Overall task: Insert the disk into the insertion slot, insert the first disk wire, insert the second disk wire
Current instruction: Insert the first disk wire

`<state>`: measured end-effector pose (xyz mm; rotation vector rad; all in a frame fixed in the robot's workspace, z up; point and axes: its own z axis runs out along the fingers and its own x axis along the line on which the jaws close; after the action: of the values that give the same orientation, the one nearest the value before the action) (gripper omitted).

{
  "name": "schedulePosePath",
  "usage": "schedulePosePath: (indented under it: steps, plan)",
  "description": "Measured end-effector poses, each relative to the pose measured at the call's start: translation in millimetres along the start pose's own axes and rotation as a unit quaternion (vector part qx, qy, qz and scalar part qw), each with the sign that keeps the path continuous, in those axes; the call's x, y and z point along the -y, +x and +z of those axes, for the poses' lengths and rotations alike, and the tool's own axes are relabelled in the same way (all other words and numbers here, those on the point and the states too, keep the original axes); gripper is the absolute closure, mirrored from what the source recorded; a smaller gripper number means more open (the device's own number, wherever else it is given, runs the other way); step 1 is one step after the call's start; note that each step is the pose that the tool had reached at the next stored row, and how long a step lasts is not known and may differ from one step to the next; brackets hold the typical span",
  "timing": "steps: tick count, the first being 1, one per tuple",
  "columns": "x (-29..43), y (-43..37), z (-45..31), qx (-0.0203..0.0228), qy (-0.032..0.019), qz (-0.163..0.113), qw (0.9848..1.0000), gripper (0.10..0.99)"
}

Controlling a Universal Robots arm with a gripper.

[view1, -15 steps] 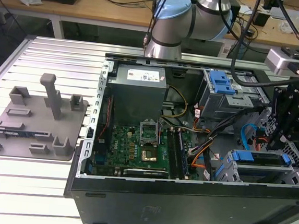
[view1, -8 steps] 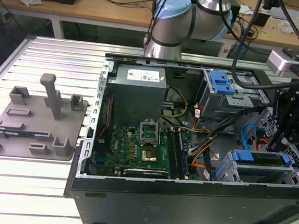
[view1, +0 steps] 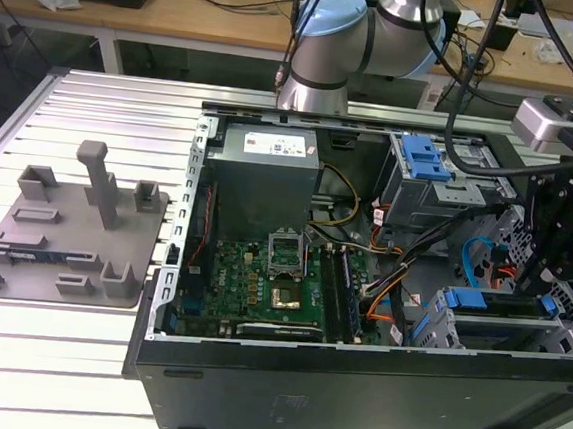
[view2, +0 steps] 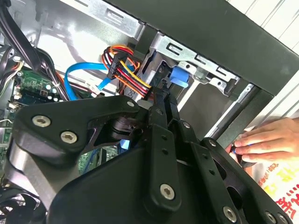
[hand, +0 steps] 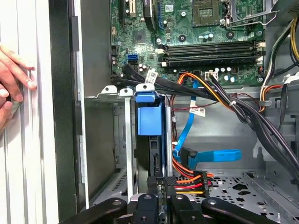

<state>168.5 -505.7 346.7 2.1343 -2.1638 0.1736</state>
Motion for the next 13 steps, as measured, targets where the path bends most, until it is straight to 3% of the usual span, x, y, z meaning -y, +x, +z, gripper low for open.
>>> schedulePosePath:
  steps: [13]
  plan:
    - [-0.2, -0.9, -0.1, -0.0001, -0.0006, 0.004, 1.0, 0.922]
